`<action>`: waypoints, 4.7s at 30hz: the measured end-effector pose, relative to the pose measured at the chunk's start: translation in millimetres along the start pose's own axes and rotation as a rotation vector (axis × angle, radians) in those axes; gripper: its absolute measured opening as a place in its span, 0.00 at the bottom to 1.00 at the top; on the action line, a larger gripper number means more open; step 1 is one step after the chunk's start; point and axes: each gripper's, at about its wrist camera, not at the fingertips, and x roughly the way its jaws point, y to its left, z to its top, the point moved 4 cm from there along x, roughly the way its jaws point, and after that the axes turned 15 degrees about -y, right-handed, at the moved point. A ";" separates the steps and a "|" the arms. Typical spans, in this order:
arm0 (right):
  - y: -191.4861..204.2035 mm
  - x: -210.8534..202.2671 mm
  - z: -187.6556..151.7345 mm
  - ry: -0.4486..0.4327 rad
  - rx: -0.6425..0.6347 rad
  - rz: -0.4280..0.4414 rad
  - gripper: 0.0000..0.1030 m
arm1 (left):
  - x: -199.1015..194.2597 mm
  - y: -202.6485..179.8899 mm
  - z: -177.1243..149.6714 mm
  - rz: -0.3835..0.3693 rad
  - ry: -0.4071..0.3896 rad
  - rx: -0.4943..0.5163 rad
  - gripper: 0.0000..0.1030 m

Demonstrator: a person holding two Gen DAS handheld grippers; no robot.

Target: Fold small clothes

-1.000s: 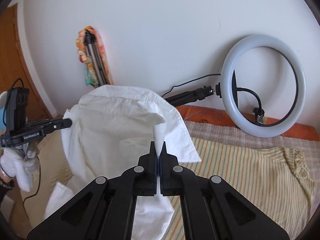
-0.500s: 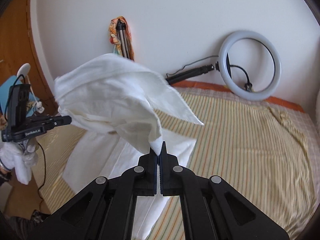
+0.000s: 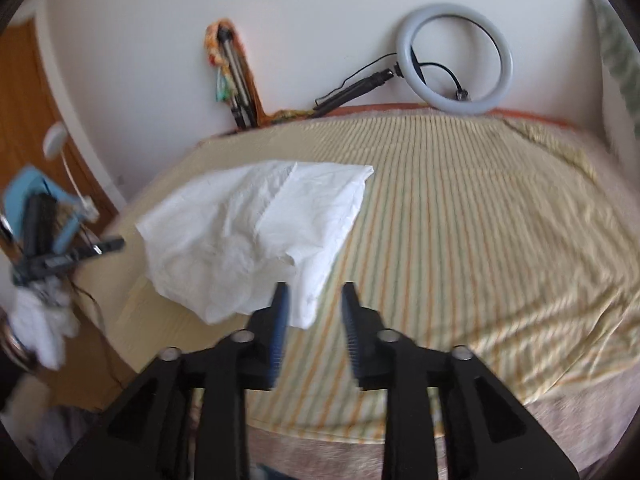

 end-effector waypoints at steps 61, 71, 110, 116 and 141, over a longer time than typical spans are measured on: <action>160.6 122.2 7.2 0.193 -0.083 0.281 0.14 | 94.2 46.4 68.4 -0.100 0.114 -0.471 0.47; 167.3 154.4 -37.0 0.301 -0.079 0.301 0.14 | 141.7 55.9 73.8 -0.069 0.068 -0.536 0.46; 40.1 84.6 30.0 0.146 -0.131 -0.039 0.13 | 85.6 -37.2 26.7 0.198 0.019 0.243 0.41; 37.8 73.7 2.0 0.187 -0.096 -0.052 0.13 | 79.8 -28.8 -3.6 0.224 0.096 0.233 0.41; -44.3 54.4 -4.9 0.171 0.429 0.052 0.42 | 54.0 41.7 -7.8 0.039 0.140 -0.381 0.41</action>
